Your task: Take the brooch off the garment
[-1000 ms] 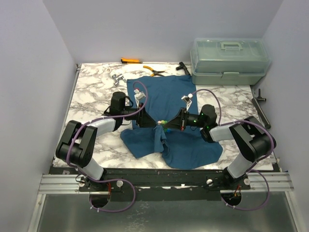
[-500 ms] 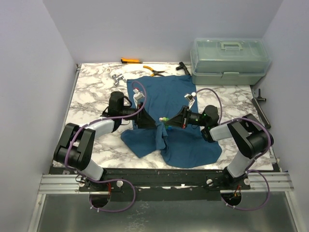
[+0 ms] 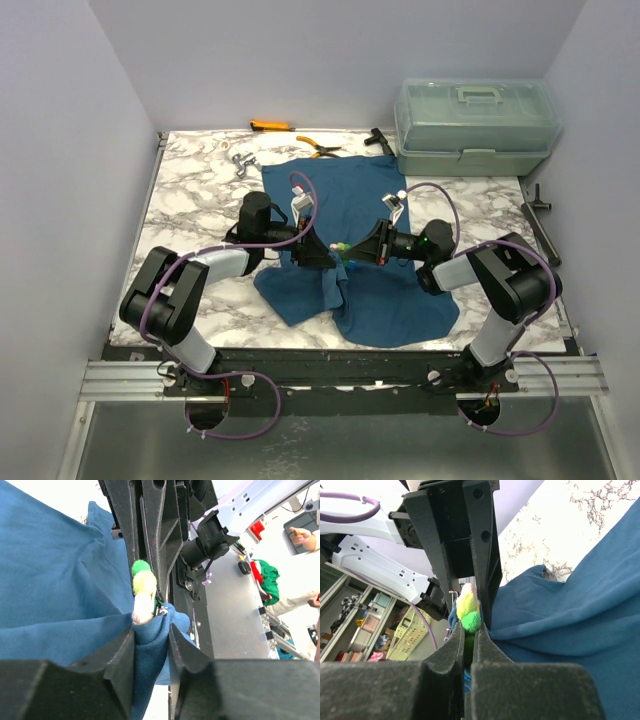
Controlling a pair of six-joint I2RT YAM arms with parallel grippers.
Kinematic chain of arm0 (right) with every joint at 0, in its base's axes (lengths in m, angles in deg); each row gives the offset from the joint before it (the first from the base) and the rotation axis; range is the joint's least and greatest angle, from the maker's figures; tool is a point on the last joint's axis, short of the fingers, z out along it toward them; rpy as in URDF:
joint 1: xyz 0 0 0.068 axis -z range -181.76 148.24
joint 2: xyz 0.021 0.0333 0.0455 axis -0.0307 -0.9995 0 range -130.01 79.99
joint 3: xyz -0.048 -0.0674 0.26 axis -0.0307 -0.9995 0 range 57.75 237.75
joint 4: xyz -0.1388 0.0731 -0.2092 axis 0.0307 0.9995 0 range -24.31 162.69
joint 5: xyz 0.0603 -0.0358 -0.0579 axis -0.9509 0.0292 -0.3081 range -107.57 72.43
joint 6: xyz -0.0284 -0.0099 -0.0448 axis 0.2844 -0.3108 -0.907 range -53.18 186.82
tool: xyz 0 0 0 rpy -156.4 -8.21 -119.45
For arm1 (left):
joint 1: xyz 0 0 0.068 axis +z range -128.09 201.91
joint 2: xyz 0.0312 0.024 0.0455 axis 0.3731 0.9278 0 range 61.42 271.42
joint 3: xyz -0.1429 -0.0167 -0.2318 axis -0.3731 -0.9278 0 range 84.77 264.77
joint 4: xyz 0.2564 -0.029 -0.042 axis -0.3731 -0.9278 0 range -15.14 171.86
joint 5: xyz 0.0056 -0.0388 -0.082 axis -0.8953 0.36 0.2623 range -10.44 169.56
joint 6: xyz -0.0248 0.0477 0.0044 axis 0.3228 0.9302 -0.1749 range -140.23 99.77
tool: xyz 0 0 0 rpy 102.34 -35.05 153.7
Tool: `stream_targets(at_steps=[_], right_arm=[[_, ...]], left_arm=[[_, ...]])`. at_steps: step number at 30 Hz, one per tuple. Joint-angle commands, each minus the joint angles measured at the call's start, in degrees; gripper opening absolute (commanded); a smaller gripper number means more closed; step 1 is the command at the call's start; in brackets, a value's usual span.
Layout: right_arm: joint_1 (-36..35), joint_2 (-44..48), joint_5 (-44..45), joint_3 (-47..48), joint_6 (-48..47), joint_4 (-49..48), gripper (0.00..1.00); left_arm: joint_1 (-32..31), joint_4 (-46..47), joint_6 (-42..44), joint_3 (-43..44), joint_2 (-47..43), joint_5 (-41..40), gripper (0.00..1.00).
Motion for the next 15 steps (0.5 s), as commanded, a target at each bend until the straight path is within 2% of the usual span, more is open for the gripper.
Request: stream_targets(at_steps=[1,5,9,11,13,15], right_arm=[[0.2,-0.3,-1.6,-0.8,-0.8,-3.2,0.00],[0.2,-0.6,-2.4,-1.2,-1.2,-3.3,0.01],[0.2,-0.7,-2.9,-1.2,-1.2,-3.6,0.01],[0.3,-0.5,-3.2,-1.1,-1.3,-3.5,0.01],[0.2,-0.2,-3.9,-1.2,-1.7,-3.4,0.01],[0.2,0.4,-5.0,-0.9,-2.5,-2.5,0.07]], left_arm=[[-0.4,3.7,-1.2,1.7,0.5,0.3,0.26],[-0.4,8.2,-4.7,1.4,0.7,0.4,0.33],[-0.4,11.1,-7.3,1.6,1.0,0.1,0.31],[-0.4,11.3,-7.6,1.9,1.1,0.3,0.25],[-0.4,11.5,-7.5,1.9,1.5,0.8,0.14],[-0.4,11.5,-7.5,1.5,1.6,1.4,0.05]])
